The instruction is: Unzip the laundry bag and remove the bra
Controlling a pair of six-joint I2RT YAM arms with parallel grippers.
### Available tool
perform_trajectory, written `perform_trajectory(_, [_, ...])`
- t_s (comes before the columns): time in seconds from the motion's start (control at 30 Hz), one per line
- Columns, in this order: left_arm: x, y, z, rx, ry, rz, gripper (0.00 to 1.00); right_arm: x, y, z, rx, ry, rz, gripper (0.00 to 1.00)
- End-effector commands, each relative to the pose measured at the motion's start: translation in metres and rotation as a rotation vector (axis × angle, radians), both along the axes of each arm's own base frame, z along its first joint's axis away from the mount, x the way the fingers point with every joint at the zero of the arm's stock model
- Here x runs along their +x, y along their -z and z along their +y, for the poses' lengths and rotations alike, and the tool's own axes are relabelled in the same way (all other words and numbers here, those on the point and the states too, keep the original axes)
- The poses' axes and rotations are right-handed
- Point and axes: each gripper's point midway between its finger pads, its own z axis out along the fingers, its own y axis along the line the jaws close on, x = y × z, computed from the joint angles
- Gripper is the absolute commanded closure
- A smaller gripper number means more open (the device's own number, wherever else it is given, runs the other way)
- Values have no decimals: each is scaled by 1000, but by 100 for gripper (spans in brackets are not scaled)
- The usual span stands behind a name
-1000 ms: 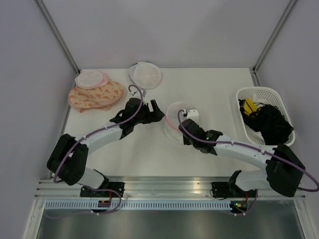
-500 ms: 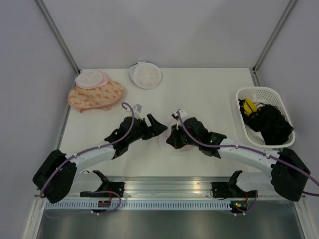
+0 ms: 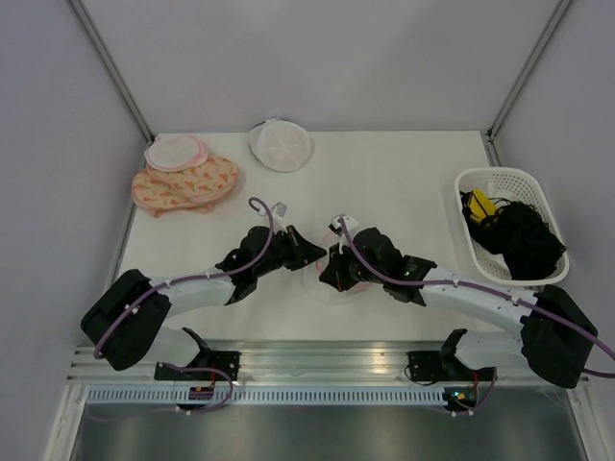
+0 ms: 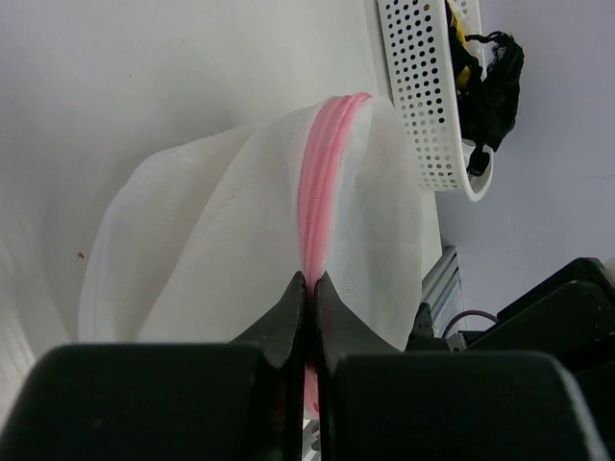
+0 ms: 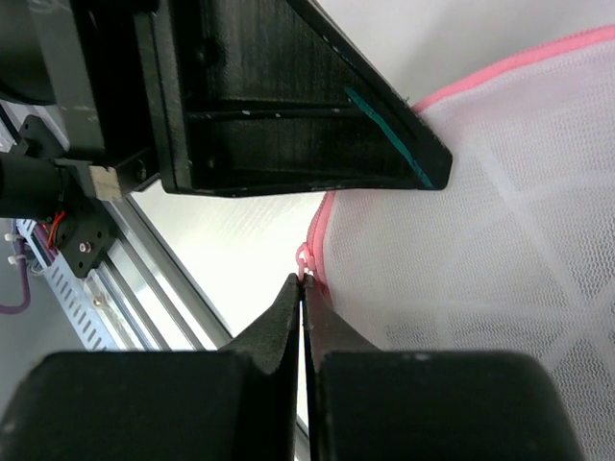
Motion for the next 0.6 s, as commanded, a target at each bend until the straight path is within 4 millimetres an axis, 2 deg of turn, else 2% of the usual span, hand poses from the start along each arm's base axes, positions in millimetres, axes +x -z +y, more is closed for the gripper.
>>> perform_trajectory(0.0, [7, -17, -2, -16, -12, -59, 98, -3, -3, -1, 19, -15, -12, 100])
perform_trajectory(0.1, [12, -10, 10, 44, -63, -62, 98, -17, 10, -12, -30, -29, 38, 100])
perform_trajectory(0.13, [15, -16, 14, 49, -79, -75, 98, -21, 14, -16, -50, -37, 50, 100])
perform_trajectory(0.17, [18, -11, 21, 87, -105, -77, 98, -20, 19, -22, -81, -17, 54, 100])
perform_trajectory(0.2, [19, -11, 25, 97, -113, -80, 98, -25, 29, -32, -136, -2, 84, 99])
perform_trajectory(0.27, [22, -14, 31, 108, -120, -100, 98, -23, 35, -48, -197, 57, 91, 100])
perform_trajectory(0.3, [21, -13, 33, 117, -114, -99, 98, -20, 42, -65, -270, 117, 91, 100])
perform_trajectory(0.37, [22, -13, 35, 134, -107, -113, 98, -11, 38, -81, -314, 220, 69, 99])
perform_trajectory(0.4, [21, -11, 36, 140, -102, -112, 98, -9, 41, -97, -379, 280, 66, 99])
perform_trajectory(0.43, [21, -12, 36, 146, -93, -123, 98, 7, 32, -111, -420, 382, 14, 100])
perform_trajectory(0.5, [20, -9, 33, 152, -62, -122, 98, 16, 30, -130, -492, 497, -5, 99])
perform_trajectory(0.53, [20, -11, 32, 156, -46, -136, 98, 31, 24, -141, -540, 586, -57, 99])
perform_trajectory(0.57, [19, -8, 29, 161, -19, -132, 98, 37, 22, -148, -568, 629, -76, 100])
